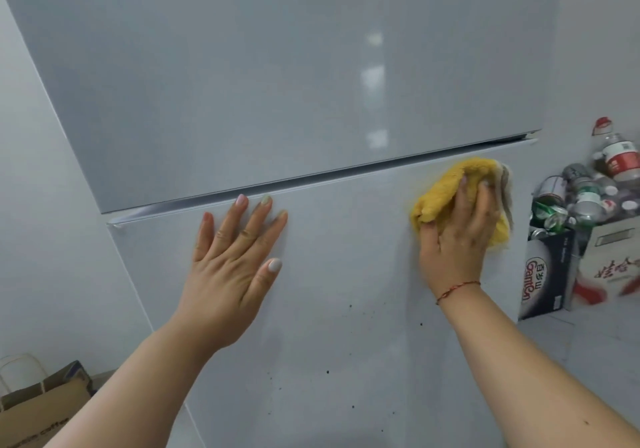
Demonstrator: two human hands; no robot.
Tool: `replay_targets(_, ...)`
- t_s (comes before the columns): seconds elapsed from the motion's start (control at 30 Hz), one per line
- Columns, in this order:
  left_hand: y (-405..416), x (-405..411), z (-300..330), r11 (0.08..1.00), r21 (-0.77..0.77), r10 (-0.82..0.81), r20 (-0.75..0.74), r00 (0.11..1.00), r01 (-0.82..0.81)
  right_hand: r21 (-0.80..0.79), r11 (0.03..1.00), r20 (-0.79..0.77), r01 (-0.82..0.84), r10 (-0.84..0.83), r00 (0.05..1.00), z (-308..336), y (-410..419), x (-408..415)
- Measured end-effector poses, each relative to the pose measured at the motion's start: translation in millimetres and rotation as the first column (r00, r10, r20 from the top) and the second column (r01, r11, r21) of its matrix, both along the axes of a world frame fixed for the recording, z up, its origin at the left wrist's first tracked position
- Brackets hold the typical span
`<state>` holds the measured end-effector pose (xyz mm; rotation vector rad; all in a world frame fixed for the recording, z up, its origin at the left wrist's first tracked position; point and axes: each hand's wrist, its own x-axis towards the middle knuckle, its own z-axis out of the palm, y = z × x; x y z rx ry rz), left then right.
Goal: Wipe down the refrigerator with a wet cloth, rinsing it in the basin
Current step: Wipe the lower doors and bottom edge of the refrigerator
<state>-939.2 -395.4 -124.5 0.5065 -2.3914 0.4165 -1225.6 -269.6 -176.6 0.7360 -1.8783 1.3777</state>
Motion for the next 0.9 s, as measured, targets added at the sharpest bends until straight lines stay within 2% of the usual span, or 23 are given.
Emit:
replay_targets(0.07, 0.2, -0.8, 0.5, 1.000, 0.004, -0.002, 0.001, 1.000, 0.002, 0.011, 0.999, -0.001, -0.041, 0.041, 0.999, 4.4, -12.9, 29.4)
replay_targets(0.2, 13.5, -6.3, 0.6, 0.999, -0.036, 0.017, -0.014, 1.000, -0.018, 0.240, 0.962, -0.262, -0.128, 0.191, 0.946, -4.3, -35.7, 87.2)
replay_targets(0.33, 36.7, -36.4, 11.3, 0.991, -0.096, -0.094, 0.037, 0.995, 0.097, 0.379, 0.910, -0.292, -0.168, 0.290, 0.911, -4.1, -23.4, 78.3)
replay_targets(0.4, 41.8, -55.1, 19.6, 0.982, -0.137, -0.116, 0.078, 0.990, 0.126, 0.393, 0.902, -0.281, -0.182, 0.306, 0.910, 0.0, -13.2, 62.7)
replay_targets(0.57, 36.9, -83.3, 22.7, 0.974, -0.206, -0.063, 0.165, 0.984, 0.097, 0.283, 0.947, -0.096, -0.154, 0.187, 0.978, 17.6, 12.3, 5.7)
replay_targets(0.7, 31.0, -86.6, 19.5, 0.963, -0.261, -0.016, 0.192, 0.981, 0.066, 0.073, 0.989, 0.140, -0.127, 0.116, 0.983, 27.6, 43.2, -56.4)
replay_targets(0.8, 31.0, -87.5, 19.3, 0.958, -0.282, -0.001, 0.189, 0.982, 0.056, -0.046, 0.991, 0.226, -0.127, 0.134, 0.965, 25.7, 54.5, -70.4)
replay_targets(0.9, 31.5, -87.6, 19.8, 0.959, -0.278, -0.007, 0.191, 0.981, 0.061, -0.264, 0.942, 0.298, -0.207, 0.284, 0.911, 21.6, 53.4, -50.3)
